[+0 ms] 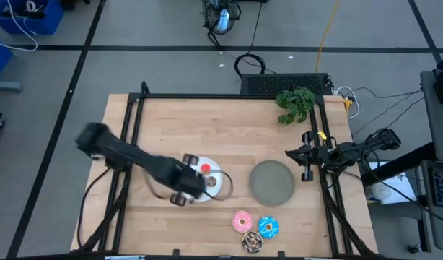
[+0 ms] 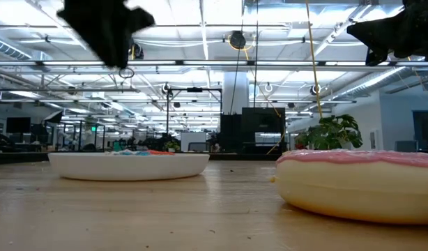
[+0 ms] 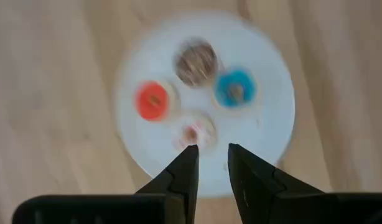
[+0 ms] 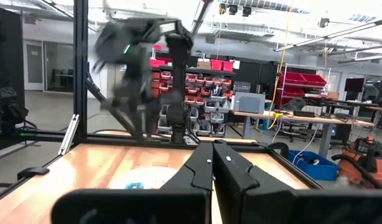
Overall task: Pick & Place donuts
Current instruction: Put the large pink doughnut on the gray plate
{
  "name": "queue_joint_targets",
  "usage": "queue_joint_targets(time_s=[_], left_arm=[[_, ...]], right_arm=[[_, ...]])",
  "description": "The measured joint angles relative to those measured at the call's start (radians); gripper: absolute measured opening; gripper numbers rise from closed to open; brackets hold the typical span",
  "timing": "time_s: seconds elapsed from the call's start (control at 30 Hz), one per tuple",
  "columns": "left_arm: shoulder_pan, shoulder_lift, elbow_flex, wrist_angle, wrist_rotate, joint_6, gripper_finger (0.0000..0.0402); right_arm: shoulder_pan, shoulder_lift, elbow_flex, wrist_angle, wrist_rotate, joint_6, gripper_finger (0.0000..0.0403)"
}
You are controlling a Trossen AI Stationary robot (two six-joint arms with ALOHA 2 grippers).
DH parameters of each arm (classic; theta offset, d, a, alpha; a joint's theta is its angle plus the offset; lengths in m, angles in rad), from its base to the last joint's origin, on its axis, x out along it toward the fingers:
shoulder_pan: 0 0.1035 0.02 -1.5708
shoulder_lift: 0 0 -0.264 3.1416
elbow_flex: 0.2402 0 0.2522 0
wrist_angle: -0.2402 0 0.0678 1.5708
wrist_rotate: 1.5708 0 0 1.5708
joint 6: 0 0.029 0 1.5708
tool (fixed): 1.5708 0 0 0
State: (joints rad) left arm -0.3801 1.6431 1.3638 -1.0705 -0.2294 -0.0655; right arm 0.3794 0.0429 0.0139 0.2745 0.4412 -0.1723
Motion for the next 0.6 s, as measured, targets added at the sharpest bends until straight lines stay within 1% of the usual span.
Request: queue_joint_targets(time_s=[0.07, 0.17, 0.23, 0.3, 0.37, 0.43, 0.5, 0.53, 0.6], left_arm=[[-0.005, -0.143, -0.094, 0.104, -0.025, -0.029, 0.0093], [-0.02, -0.375, -0.273, 0.258, -0.109, -0.118, 0.0093], [-0.023, -0.518, -0.401, 0.309, -0.15, -0.163, 0.0092], [-0.032, -0.642, -0.523, 0.353, -0.198, -0.159, 0.0092], [-0.051, -0.772, -0.648, 0.467, -0.27, -0.114, 0.0083], [-0.056, -0.893, -0.769, 0.657, -0.313, -0.022, 0.0059], [-0.044, -0.99, -0.882, 0.845, -0.317, 0.095, 0.0024], [-0.037, -1.035, -0.929, 0.911, -0.306, 0.137, 0.0013], [-0.015, -1.116, -1.004, 1.008, -0.279, 0.198, 0.0009]], right_arm=[[0.0, 0.0, 0.0, -0.002, 0.0, 0.0, 0.0], [0.0, 0.0, 0.0, -0.002, 0.0, 0.0, 0.0], [0.0, 0.0, 0.0, -0.002, 0.0, 0.0, 0.0], [0.0, 0.0, 0.0, -0.002, 0.0, -0.002, 0.0], [0.0, 0.0, 0.0, -0.001, 0.0, -0.002, 0.0], [0.0, 0.0, 0.0, 0.005, 0.001, -0.003, 0.0], [0.0, 0.0, 0.0, 0.007, 0.001, -0.003, 0.0], [0.0, 0.0, 0.0, 0.01, 0.001, -0.004, 0.0], [0.0, 0.0, 0.0, 0.014, 0.002, -0.012, 0.0]])
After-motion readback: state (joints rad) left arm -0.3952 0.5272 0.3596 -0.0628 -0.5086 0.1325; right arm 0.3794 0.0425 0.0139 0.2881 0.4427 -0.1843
